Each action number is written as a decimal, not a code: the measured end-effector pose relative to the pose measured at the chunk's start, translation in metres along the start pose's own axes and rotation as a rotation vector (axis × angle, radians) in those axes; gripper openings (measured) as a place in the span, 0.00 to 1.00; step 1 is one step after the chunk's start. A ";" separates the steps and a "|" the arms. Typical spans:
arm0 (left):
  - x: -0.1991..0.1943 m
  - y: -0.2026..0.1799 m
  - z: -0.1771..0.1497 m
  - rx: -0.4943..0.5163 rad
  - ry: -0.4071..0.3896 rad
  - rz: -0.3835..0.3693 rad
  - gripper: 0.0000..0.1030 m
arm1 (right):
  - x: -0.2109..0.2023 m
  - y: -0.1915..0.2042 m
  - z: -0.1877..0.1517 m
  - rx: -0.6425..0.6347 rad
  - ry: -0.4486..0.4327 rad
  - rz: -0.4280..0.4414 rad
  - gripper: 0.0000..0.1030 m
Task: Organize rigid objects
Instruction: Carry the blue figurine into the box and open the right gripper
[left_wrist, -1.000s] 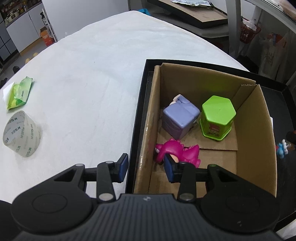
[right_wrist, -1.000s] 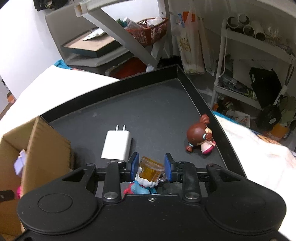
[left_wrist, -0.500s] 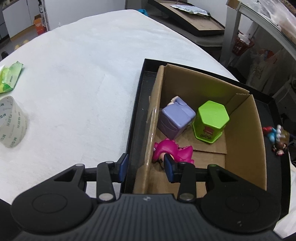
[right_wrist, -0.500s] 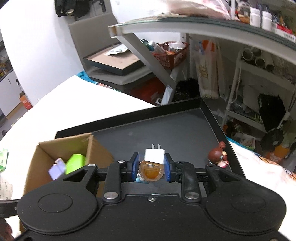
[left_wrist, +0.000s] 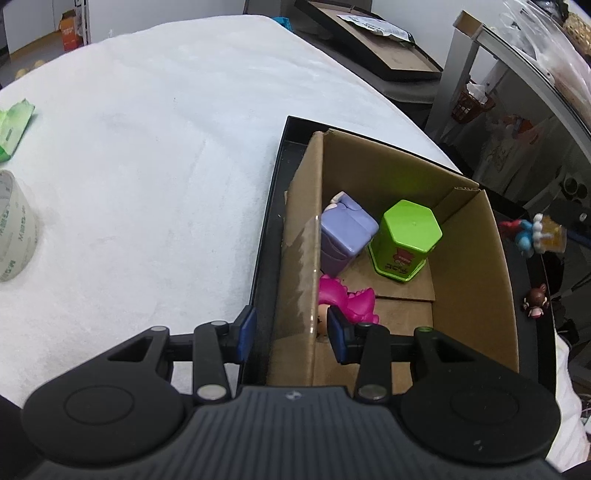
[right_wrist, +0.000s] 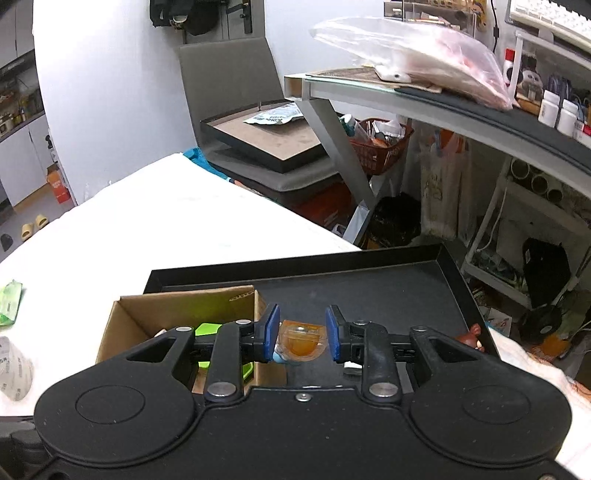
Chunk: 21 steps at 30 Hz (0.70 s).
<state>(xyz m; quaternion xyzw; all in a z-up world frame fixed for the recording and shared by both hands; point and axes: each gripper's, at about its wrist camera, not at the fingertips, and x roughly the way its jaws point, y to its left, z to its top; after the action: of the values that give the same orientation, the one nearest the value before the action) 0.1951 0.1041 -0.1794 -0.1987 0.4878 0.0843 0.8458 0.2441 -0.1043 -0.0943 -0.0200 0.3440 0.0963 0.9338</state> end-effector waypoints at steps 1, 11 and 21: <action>0.000 0.002 0.000 -0.008 0.002 -0.005 0.39 | 0.000 0.002 0.002 -0.007 -0.006 -0.007 0.26; -0.003 0.009 0.000 -0.031 -0.018 -0.061 0.35 | -0.010 0.029 0.020 -0.039 -0.045 0.001 0.26; 0.001 0.011 0.001 -0.044 -0.009 -0.070 0.20 | -0.002 0.056 0.018 -0.021 0.022 0.077 0.26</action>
<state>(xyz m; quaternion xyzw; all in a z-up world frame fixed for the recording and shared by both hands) 0.1929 0.1145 -0.1822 -0.2338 0.4747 0.0659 0.8460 0.2431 -0.0478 -0.0770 -0.0176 0.3536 0.1356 0.9254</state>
